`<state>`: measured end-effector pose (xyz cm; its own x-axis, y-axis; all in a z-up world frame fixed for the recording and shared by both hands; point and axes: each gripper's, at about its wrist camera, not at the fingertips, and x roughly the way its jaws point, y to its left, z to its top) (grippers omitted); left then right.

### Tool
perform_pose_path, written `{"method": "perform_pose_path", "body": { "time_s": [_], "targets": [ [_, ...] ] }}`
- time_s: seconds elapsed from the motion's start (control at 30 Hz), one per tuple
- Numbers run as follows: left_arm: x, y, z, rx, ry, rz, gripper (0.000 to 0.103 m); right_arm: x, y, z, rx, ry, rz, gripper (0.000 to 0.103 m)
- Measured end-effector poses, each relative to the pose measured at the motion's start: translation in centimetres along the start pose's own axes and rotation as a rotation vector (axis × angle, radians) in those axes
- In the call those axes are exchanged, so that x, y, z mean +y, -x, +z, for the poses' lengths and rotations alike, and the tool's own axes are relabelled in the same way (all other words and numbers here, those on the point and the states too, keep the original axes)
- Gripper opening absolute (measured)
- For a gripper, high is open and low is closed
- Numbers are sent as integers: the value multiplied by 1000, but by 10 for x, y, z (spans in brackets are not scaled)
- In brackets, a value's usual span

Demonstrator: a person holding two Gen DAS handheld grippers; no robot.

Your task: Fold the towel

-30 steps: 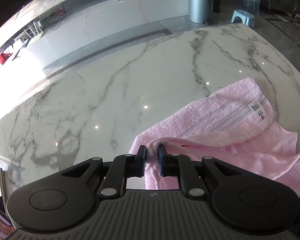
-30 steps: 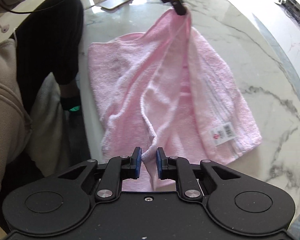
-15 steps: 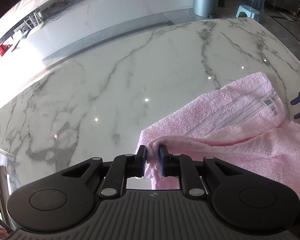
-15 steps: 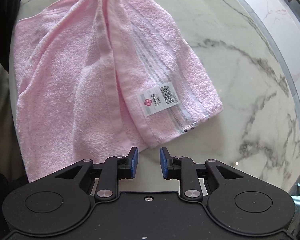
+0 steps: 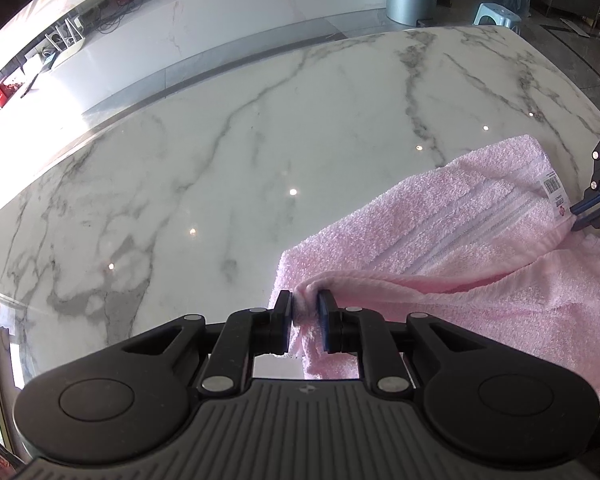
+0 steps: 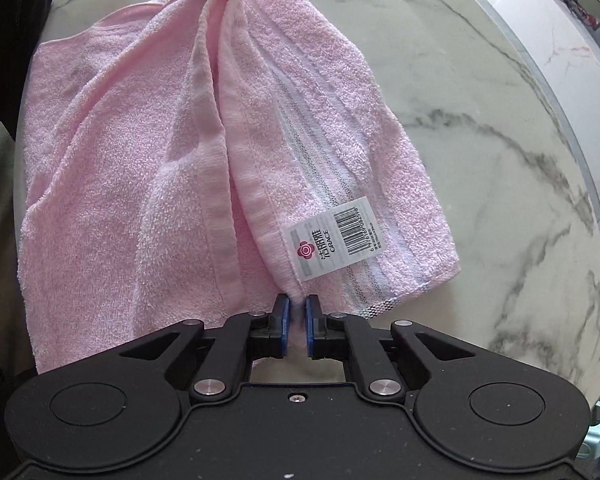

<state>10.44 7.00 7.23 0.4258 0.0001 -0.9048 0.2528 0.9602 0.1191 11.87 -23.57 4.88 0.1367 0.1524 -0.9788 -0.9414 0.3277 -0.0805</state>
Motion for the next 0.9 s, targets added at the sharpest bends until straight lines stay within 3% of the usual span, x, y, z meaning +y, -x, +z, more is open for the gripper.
{"method": "perform_pose_path", "body": {
  "time_s": [0.2,0.4,0.6,0.9],
  "targets": [
    [0,-2,-1,0,7,0,14,6,25,-11,-23,-16,100,6],
    [-3,-6,-1,9,1,-6,14,16,3,-11,22,-7,95,8],
    [0,-7,-2,15,1,-6,14,16,10,-6,20,40,94,41],
    [-2,-11,-4,21,0,-10,14,24,5,8,11,81,132,42]
  ]
}}
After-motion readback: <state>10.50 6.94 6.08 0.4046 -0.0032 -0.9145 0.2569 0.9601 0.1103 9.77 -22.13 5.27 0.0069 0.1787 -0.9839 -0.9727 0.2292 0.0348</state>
